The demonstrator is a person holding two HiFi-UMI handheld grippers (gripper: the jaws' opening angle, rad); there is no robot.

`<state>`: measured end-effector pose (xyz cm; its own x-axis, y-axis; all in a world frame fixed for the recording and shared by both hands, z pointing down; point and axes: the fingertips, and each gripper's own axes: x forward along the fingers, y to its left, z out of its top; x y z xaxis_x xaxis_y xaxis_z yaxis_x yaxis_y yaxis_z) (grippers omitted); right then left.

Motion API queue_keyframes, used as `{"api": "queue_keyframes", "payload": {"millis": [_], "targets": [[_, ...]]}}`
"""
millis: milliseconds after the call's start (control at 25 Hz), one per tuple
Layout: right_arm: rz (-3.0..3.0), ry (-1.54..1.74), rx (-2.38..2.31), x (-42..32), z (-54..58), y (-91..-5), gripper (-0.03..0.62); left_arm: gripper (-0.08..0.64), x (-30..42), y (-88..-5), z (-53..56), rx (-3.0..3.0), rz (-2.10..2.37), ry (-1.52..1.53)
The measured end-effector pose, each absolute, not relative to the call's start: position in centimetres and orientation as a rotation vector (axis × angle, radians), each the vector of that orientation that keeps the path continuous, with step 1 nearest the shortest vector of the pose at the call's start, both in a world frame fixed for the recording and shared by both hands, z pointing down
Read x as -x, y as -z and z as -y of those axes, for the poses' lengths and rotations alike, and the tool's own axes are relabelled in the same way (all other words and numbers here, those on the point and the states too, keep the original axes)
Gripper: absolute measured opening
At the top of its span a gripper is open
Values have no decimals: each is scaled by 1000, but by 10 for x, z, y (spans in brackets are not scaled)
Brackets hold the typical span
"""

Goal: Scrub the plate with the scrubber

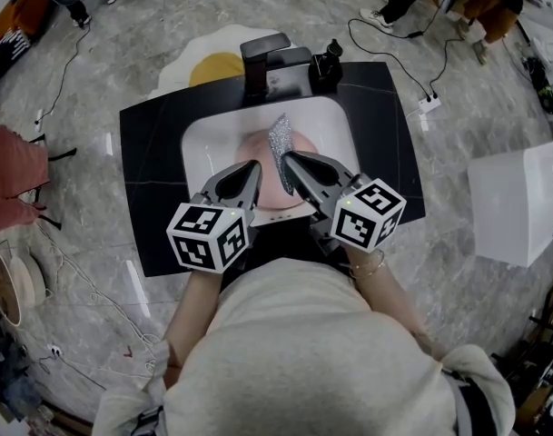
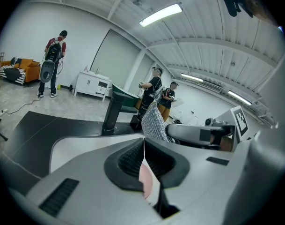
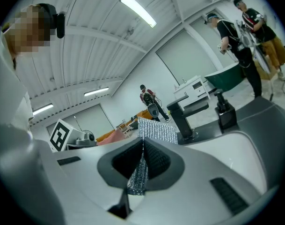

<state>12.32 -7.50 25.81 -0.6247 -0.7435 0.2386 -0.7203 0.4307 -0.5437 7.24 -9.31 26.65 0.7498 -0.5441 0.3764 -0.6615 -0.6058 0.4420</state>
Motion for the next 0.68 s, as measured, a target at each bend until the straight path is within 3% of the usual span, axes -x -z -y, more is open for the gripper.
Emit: {"api": "queue_keyframes", "payload": {"millis": [680], "targets": [[-2609,990,1351,-126,75,-262,20,21,-73,-265,93,-2377,894,-262]]}}
